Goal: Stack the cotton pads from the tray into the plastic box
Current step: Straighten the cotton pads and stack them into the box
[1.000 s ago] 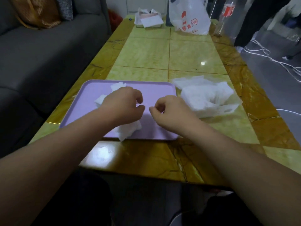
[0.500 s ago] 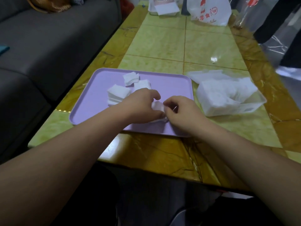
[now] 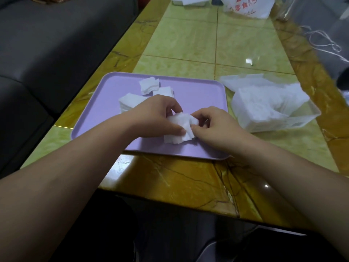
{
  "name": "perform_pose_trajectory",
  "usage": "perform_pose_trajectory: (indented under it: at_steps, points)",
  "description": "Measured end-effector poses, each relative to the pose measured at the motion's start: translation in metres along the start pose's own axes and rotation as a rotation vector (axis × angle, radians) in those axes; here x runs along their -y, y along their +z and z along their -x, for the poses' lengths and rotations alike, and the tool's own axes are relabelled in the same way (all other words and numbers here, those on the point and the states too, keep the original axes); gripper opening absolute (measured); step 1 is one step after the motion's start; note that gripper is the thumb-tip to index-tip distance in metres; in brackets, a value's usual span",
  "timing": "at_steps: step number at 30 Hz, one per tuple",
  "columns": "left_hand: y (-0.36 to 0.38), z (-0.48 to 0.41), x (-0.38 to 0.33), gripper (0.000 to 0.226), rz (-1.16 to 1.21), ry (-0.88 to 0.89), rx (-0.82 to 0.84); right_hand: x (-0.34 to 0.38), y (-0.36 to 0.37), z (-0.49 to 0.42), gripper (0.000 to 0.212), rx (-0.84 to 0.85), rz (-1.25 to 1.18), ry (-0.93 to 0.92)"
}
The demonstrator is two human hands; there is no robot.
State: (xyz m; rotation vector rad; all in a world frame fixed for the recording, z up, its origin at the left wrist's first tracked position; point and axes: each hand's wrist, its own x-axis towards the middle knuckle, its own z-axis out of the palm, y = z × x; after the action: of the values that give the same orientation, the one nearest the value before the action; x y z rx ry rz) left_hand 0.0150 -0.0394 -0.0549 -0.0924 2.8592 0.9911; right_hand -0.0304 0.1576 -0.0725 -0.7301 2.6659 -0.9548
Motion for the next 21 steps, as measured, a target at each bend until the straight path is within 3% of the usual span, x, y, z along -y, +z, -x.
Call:
perform_pose_trajectory:
  at_steps: [7,11,14,17,21]
  points:
    - [0.003,0.003,0.001,0.054,0.121,0.067,-0.015,-0.006,0.004,0.001,0.014,-0.038,-0.154,0.043]
    - [-0.004,0.005,-0.001,0.049,0.137,0.049,-0.005,-0.009,0.006,0.001,0.021,-0.062,-0.355,0.072]
    - [-0.01,0.007,0.001,0.046,0.089,-0.009,-0.022,-0.01,0.004,0.0,0.03,-0.104,-0.321,0.075]
    - [-0.01,0.007,0.003,0.05,0.072,-0.011,-0.018,-0.011,0.004,0.0,0.018,-0.149,-0.35,0.073]
    - [-0.007,0.004,0.001,0.043,0.166,0.056,-0.085,-0.009,0.004,0.001,0.017,-0.169,-0.394,0.021]
